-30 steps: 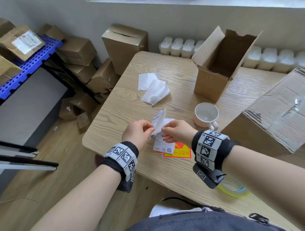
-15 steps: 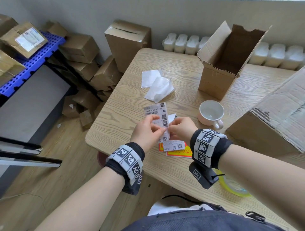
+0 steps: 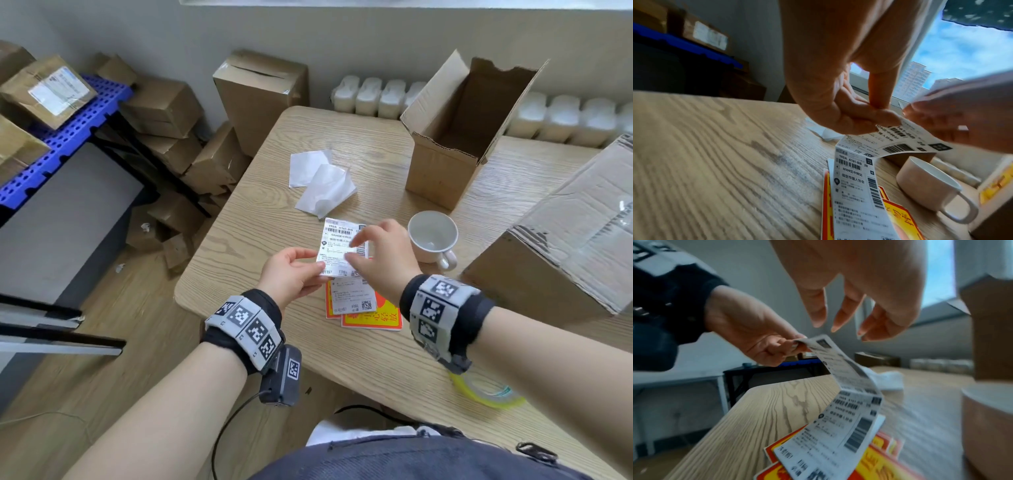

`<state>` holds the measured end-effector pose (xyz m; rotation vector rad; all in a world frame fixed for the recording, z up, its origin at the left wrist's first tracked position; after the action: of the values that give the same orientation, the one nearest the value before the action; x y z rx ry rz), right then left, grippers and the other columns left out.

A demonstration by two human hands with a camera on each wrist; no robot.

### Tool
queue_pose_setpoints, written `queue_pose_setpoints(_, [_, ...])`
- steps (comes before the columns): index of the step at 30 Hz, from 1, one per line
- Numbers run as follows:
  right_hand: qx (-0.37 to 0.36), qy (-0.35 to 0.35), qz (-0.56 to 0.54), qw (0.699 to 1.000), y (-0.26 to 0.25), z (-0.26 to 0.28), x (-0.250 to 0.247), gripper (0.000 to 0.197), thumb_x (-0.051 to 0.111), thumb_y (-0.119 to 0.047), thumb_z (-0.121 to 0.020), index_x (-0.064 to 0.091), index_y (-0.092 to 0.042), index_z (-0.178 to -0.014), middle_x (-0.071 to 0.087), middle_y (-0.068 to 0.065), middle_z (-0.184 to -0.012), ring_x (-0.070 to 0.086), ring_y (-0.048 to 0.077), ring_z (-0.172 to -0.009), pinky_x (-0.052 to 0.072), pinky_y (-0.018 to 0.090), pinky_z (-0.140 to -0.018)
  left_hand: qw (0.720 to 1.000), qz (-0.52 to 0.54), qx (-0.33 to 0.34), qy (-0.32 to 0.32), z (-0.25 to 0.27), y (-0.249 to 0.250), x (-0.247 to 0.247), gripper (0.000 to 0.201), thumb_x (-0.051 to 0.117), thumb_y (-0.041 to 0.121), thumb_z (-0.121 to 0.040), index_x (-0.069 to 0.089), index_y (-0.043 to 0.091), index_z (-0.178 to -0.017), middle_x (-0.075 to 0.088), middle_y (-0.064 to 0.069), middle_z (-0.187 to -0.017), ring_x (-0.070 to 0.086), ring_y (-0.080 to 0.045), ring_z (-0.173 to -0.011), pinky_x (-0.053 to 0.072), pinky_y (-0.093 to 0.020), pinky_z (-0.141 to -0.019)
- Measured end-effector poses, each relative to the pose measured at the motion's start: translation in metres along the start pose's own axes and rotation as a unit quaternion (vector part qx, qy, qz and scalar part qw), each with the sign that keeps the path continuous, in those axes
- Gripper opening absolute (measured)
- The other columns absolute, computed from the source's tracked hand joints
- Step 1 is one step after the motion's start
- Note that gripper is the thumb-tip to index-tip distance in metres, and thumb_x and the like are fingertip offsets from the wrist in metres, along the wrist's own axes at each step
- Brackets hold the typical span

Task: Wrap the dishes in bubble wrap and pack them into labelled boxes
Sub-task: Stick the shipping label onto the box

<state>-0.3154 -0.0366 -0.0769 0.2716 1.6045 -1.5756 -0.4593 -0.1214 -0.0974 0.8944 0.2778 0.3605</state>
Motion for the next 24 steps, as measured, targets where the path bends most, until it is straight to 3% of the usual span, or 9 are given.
queue_pose_setpoints(2, [-0.090, -0.039, 0.026, 0.995, -0.018, 0.007, 0.004, 0.024, 0.071, -0.035, -0.080, 0.069, -0.018, -0.097, 0.057, -0.002, -0.110, 0.044, 0.013, -0.111, 0.033, 0.024, -0.092, 1.000, -0.017, 0.026, 0.001, 0.001, 0.006, 0.005, 0.022, 0.066, 0.003, -0.086, 0.055, 0.008, -0.105, 0.070, -0.008, -0.080, 0.068, -0.009, -0.061, 0.057, -0.020, -0.064])
queue_pose_setpoints(4, [-0.110, -0.065, 0.028, 0.991, -0.025, 0.009, 0.007, 0.024, 0.071, -0.033, -0.081, 0.071, -0.016, -0.098, 0.063, -0.001, -0.104, 0.051, 0.012, -0.101, 0.038, 0.021, -0.087, 0.999, -0.021, 0.048, -0.007, 0.003, 0.011, 0.010, 0.020, 0.064, 0.004, -0.087, 0.056, 0.008, -0.105, 0.070, -0.007, -0.079, 0.068, -0.010, -0.063, 0.058, -0.021, -0.067])
queue_pose_setpoints(8, [-0.084, -0.054, 0.019, 0.995, -0.019, 0.005, 0.003, 0.017, 0.069, -0.028, -0.083, 0.073, -0.016, -0.096, 0.067, -0.001, -0.097, 0.050, 0.004, -0.079, 0.035, 0.015, -0.074, 0.997, -0.021, 0.068, -0.033, 0.005, 0.017, 0.017, 0.014, 0.057, 0.003, -0.092, 0.055, 0.013, -0.101, 0.071, -0.001, -0.072, 0.069, -0.007, -0.064, 0.057, -0.022, -0.070])
queue_pose_setpoints(14, [-0.078, -0.045, -0.013, 0.996, -0.017, 0.005, -0.005, 0.013, 0.070, -0.023, -0.082, 0.074, -0.015, -0.092, 0.068, -0.004, -0.089, 0.053, 0.003, -0.077, 0.040, 0.016, -0.074, 0.995, -0.024, 0.081, -0.052, 0.008, 0.021, 0.019, 0.022, 0.054, 0.000, -0.093, 0.053, 0.011, -0.112, 0.071, -0.010, -0.089, 0.071, -0.010, -0.075, 0.058, -0.023, -0.074])
queue_pose_setpoints(24, [-0.059, -0.045, -0.063, 0.995, -0.013, 0.004, -0.006, 0.011, 0.068, -0.020, -0.084, 0.077, -0.016, -0.088, 0.070, -0.004, -0.080, 0.056, 0.002, -0.071, 0.041, 0.011, -0.065, 0.994, -0.021, 0.099, -0.044, 0.008, 0.025, 0.020, 0.023, 0.058, -0.001, -0.090, 0.053, 0.008, -0.110, 0.070, -0.010, -0.084, 0.070, -0.009, -0.068, 0.057, -0.021, -0.070])
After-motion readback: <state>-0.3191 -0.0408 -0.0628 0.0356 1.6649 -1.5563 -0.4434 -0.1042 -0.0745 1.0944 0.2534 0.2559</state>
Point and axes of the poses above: each hand's wrist, its own z-axis away from the middle knuckle, its own x-axis out of the palm, y = z × x, the point moved 6 cm from there along -z, towards the middle knuckle
